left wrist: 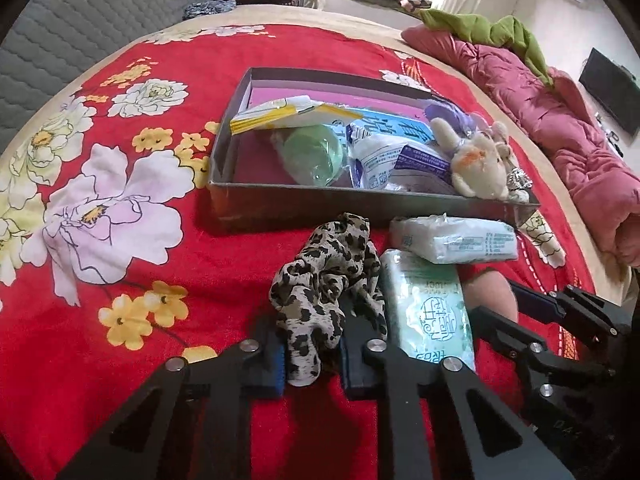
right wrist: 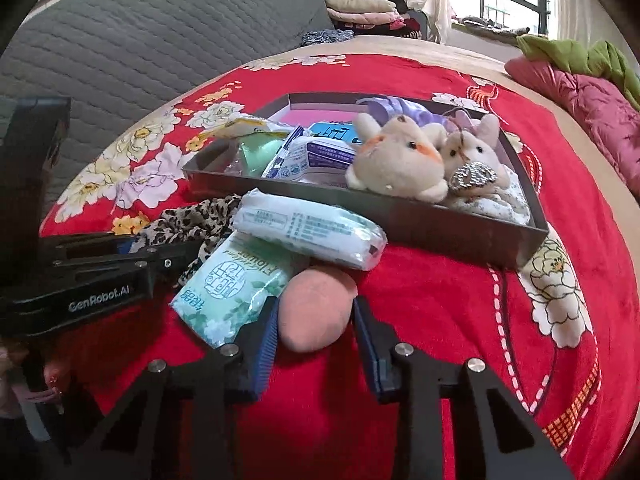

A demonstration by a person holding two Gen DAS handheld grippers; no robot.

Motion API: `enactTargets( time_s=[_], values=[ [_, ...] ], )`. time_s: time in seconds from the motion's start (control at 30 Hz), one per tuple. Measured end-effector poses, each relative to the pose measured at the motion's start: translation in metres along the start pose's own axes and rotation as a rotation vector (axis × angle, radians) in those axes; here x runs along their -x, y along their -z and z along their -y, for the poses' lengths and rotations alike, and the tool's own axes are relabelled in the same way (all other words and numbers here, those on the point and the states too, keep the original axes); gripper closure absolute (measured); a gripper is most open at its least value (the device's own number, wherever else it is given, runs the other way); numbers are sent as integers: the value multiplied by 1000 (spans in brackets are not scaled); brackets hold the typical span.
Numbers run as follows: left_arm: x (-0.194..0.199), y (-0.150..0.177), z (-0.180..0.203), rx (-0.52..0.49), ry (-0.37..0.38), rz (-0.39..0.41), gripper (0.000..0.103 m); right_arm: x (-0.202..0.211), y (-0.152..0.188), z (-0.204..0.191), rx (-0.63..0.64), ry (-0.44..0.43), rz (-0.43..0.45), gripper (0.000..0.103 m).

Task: Organize soft objects
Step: 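Grasp the leopard-print scrunchie with the left gripper while the right gripper grasps the pink ball, then lower the scrunchie into the box with the left gripper while the right gripper places the pink ball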

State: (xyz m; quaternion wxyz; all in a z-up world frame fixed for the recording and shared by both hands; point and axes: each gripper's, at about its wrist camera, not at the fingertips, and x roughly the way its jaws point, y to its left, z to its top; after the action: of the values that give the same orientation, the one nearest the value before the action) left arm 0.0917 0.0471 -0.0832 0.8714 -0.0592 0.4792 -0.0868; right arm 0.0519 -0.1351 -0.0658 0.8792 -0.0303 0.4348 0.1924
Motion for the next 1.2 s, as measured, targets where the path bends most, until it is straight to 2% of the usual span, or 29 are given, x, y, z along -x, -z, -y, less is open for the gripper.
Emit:
enactTargets(
  time_s=[0.37, 0.63, 0.9, 1.1, 1.2],
  values=[
    [45, -9, 4, 13, 31, 103, 89, 45, -7, 24, -89, 24, 79, 66],
    [75, -21, 16, -10, 39, 176, 89, 60, -17, 32, -111, 34, 129, 66],
    [87, -41, 34, -34, 56, 226, 89, 77, -29, 39, -102, 71, 198, 66],
    [89, -60, 48, -66, 57, 263, 89, 99, -44, 57, -118, 126, 300, 66],
    [84, -70, 51, -62, 58, 265, 89, 104, -52, 66, -126, 144, 318, 66]
  ],
)
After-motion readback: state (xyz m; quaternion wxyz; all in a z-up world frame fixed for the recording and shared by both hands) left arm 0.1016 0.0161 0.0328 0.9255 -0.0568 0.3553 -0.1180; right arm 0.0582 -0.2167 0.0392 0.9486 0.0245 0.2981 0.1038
